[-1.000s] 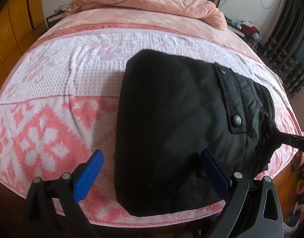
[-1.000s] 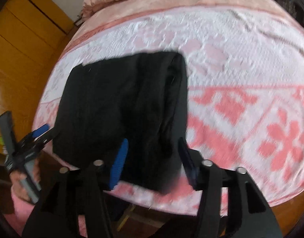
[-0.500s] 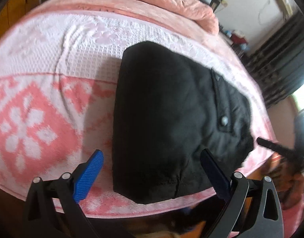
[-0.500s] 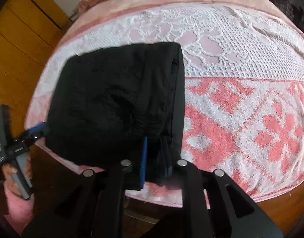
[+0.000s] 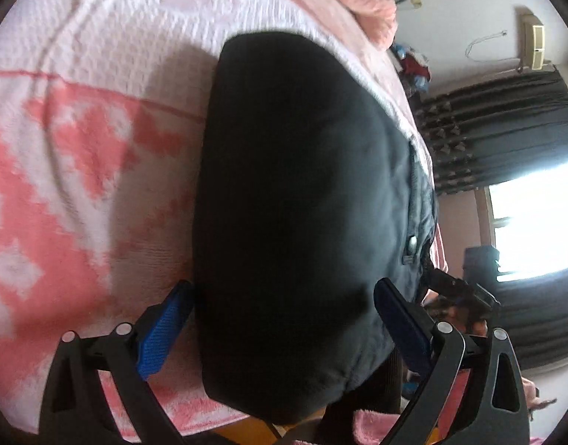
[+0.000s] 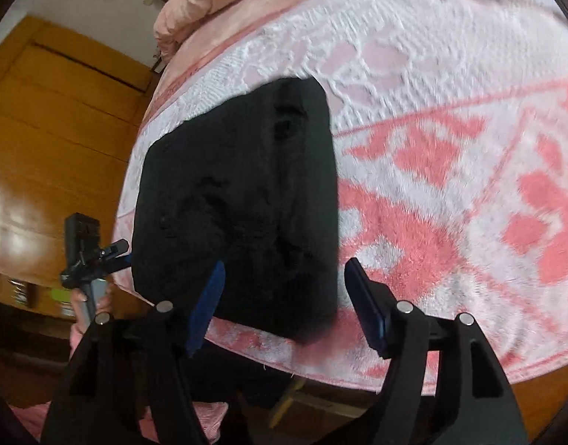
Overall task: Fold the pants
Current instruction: 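Grasp the folded bundle with both grippers and lift it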
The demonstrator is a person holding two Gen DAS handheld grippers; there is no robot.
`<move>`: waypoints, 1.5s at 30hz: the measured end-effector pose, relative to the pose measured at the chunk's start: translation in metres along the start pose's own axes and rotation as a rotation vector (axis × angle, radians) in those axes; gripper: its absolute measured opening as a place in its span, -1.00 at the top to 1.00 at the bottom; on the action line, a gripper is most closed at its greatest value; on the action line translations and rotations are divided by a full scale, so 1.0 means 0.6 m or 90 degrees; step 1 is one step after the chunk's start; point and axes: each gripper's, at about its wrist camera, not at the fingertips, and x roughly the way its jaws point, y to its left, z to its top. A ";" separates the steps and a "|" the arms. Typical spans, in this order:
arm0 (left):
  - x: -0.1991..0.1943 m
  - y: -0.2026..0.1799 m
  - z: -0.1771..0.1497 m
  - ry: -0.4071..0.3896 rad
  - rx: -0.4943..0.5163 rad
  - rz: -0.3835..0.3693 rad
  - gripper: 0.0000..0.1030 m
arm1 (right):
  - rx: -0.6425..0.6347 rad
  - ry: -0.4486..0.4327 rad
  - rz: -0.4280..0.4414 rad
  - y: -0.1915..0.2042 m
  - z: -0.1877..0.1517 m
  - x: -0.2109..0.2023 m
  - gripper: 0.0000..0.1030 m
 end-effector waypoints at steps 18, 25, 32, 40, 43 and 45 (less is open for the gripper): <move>0.049 0.018 0.025 0.049 -0.078 -0.151 -0.87 | 0.038 0.074 0.194 -0.036 0.031 0.091 -0.22; 0.031 -0.002 0.019 0.016 -0.077 -0.105 0.05 | -0.011 0.025 0.180 0.006 0.024 0.047 0.21; 0.000 -0.063 0.033 -0.047 -0.026 -0.116 0.27 | -0.072 -0.020 0.159 0.060 0.046 0.001 0.26; -0.029 -0.135 0.123 -0.137 0.037 -0.111 0.27 | -0.137 -0.080 0.138 0.107 0.155 -0.057 0.26; -0.016 -0.138 0.171 -0.159 0.032 -0.095 0.27 | -0.146 -0.088 0.127 0.105 0.223 -0.046 0.26; -0.003 -0.135 0.195 -0.165 0.028 -0.079 0.27 | -0.141 -0.084 0.122 0.092 0.251 -0.032 0.26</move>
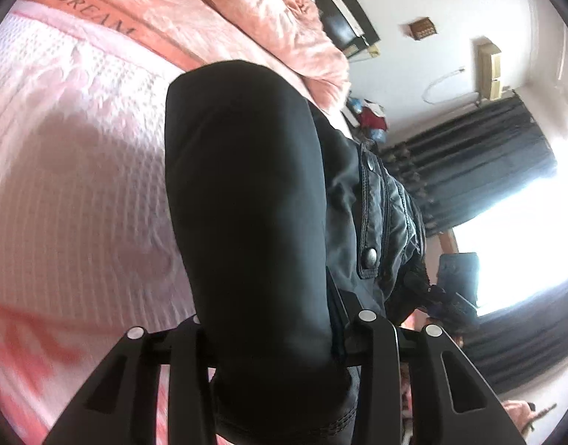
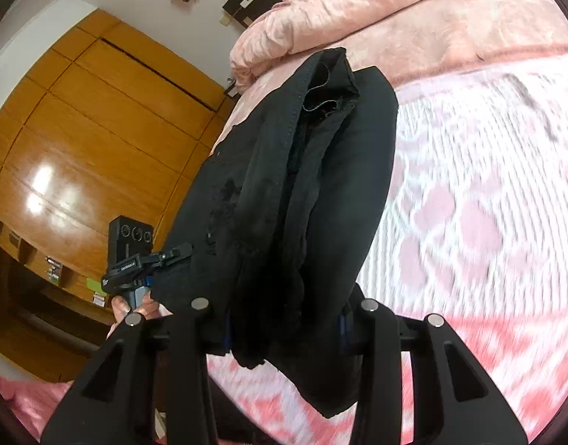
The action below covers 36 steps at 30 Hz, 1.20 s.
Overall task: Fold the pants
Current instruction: 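Grasp the folded bundle with both grippers and lift it, then lower the bundle onto the white lace band and open both grippers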
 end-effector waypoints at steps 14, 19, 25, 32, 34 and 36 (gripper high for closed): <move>0.118 0.075 0.039 0.035 -0.017 0.098 -0.45 | 0.120 0.049 -0.035 -0.164 0.031 0.129 -0.13; 0.092 0.100 0.025 0.012 -0.018 0.156 -0.90 | 0.134 0.030 -0.042 -0.161 0.003 0.111 -0.47; 0.041 0.080 0.005 -0.021 0.014 0.236 -0.92 | 0.136 -0.016 -0.093 -0.151 -0.021 0.066 -0.62; -0.009 0.015 -0.055 -0.037 0.068 0.375 -0.92 | 0.063 -0.038 -0.272 -0.066 -0.077 0.033 -0.70; -0.015 -0.006 -0.072 -0.041 0.095 0.403 -0.92 | 0.040 -0.049 -0.312 -0.034 -0.096 0.026 -0.76; -0.026 -0.023 -0.095 -0.043 0.112 0.423 -0.92 | 0.026 -0.059 -0.346 -0.007 -0.113 0.020 -0.79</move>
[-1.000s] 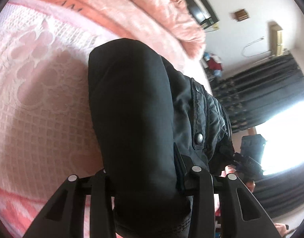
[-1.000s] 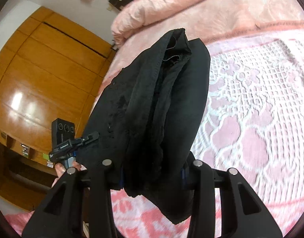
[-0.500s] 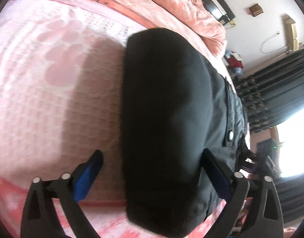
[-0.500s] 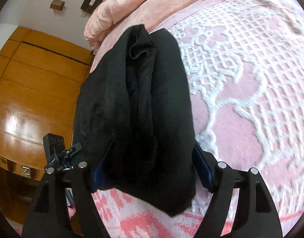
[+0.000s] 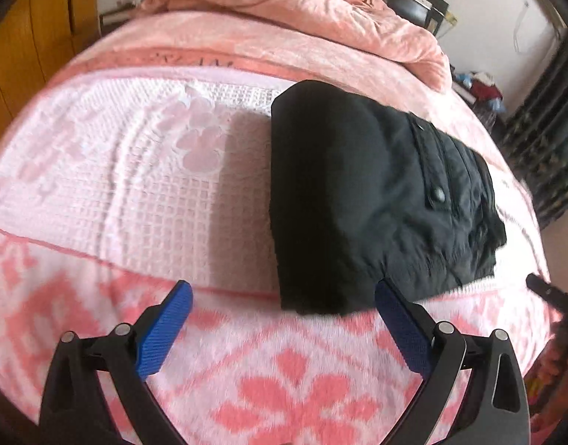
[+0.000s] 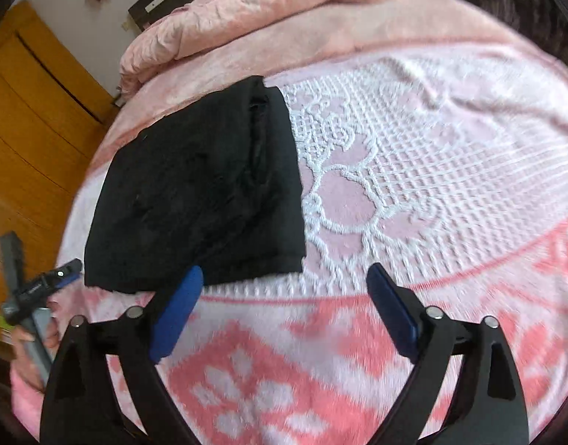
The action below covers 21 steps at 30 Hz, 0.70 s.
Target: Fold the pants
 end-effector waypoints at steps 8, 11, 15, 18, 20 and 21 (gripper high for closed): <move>-0.069 -0.021 -0.043 -0.028 0.021 0.027 -0.92 | -0.047 -0.045 -0.083 0.095 -0.046 -0.067 -0.89; -0.086 -0.026 -0.051 -0.039 0.025 0.036 -0.92 | -0.057 -0.046 -0.099 0.115 -0.063 -0.082 -0.89; -0.106 -0.030 -0.065 -0.045 0.030 0.046 -0.92 | -0.069 -0.054 -0.112 0.132 -0.081 -0.105 -0.90; -0.119 -0.036 -0.074 -0.050 0.035 0.046 -0.92 | -0.069 -0.055 -0.115 0.137 -0.089 -0.116 -0.90; -0.128 -0.042 -0.080 -0.055 0.043 0.050 -0.92 | -0.078 -0.061 -0.123 0.143 -0.094 -0.126 -0.90; -0.132 -0.045 -0.083 -0.056 0.047 0.049 -0.92 | -0.081 -0.065 -0.130 0.145 -0.096 -0.129 -0.90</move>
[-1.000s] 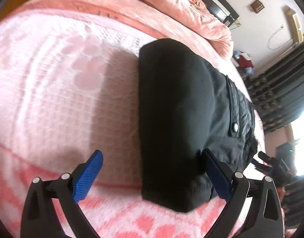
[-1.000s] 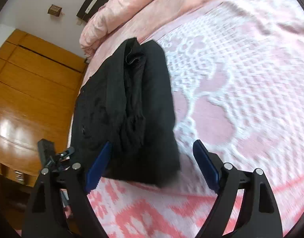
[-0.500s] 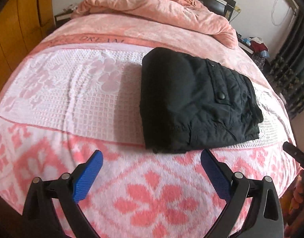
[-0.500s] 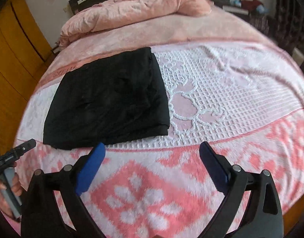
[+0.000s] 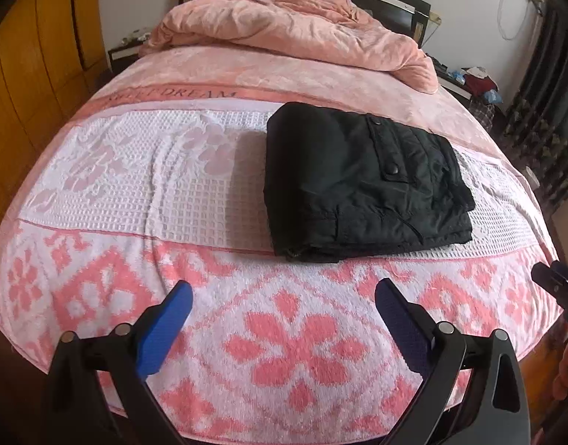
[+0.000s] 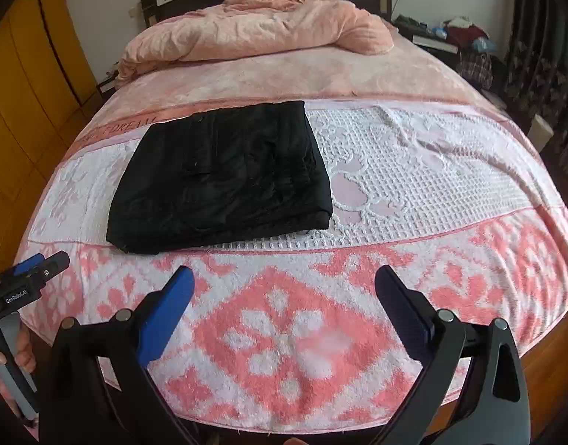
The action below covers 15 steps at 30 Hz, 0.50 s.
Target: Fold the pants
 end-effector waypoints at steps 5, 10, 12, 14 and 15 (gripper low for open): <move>-0.014 -0.009 -0.007 -0.004 0.012 0.005 -0.92 | 0.004 -0.008 0.001 0.000 -0.006 -0.020 -0.90; -0.024 -0.019 -0.011 -0.010 0.022 0.002 -0.92 | 0.003 -0.008 -0.001 0.000 -0.009 -0.026 -0.90; -0.025 -0.022 -0.012 -0.010 0.025 0.002 -0.92 | 0.002 -0.006 0.001 0.001 -0.011 -0.026 -0.90; -0.027 -0.024 -0.013 -0.012 0.027 0.002 -0.92 | -0.002 -0.006 0.001 0.004 -0.012 -0.026 -0.90; -0.027 -0.024 -0.014 -0.012 0.027 0.002 -0.92 | -0.003 -0.006 0.001 0.005 -0.013 -0.026 -0.90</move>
